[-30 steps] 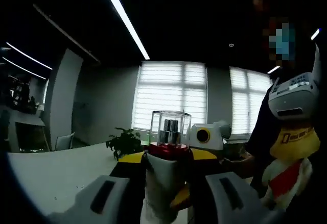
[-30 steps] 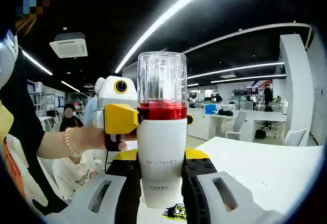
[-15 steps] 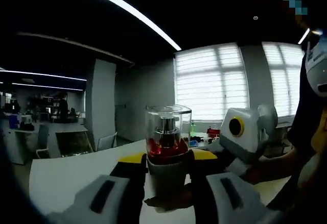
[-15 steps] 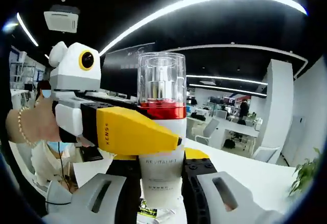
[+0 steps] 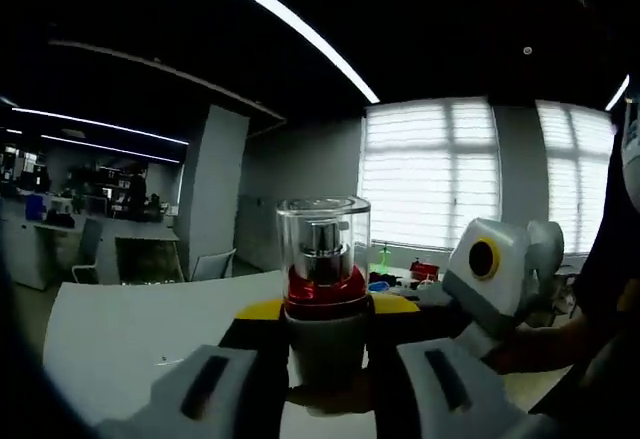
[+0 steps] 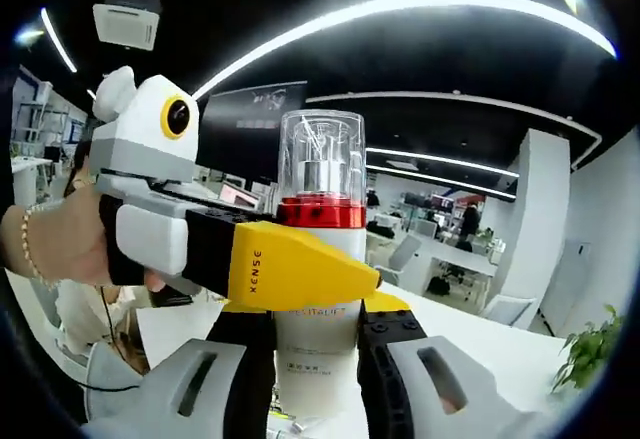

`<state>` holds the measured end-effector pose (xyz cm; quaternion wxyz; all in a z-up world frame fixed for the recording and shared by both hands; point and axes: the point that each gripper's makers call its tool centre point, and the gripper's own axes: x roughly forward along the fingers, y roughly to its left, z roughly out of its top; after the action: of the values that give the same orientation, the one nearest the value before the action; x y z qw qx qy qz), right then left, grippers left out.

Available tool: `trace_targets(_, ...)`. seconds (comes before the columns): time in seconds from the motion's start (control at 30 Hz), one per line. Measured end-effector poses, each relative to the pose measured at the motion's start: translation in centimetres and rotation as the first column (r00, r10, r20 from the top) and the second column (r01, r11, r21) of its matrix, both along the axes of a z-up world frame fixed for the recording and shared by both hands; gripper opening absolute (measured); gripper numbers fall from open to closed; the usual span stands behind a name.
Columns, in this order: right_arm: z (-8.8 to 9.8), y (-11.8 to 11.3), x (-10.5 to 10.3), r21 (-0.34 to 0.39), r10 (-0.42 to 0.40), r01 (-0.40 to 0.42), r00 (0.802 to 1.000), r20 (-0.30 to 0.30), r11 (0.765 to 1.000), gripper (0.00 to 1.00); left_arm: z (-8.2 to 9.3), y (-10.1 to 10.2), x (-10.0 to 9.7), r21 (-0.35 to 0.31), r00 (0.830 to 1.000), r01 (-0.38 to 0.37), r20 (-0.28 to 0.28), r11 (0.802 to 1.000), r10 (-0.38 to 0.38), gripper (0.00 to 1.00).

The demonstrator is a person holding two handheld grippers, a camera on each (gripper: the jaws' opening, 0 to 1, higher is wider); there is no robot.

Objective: Arrange the skincare products in the storage area until every visible bottle or jar stands upright without overlapping.

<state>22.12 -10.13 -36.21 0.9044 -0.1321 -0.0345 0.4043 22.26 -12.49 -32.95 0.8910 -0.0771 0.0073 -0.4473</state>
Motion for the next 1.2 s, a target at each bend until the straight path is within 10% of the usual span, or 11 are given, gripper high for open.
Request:
trace_targets(0.33, 1.9, -0.2, -1.3, 0.112, 0.247, -0.246, 0.969, 0.004, 0.963, 0.34, 1.9, -1.2, -1.0, 0.089, 0.974, 0.211, 0.07, 0.973, -0.218, 0.24)
trace_targets(0.5, 1.7, -1.1, -2.1, 0.142, 0.394, -0.383, 0.917, -0.059, 0.913, 0.35, 2.2, -2.5, -2.2, 0.112, 0.941, 0.318, 0.081, 0.941, -0.328, 0.24)
trace_targets(1.2, -2.6, -5.4, 0.0, 0.178, 0.501, -0.472, 0.843, -0.195, 0.864, 0.35, -0.3, -8.6, -0.1, 0.09, 0.872, 0.479, 0.061, 0.873, -0.485, 0.24)
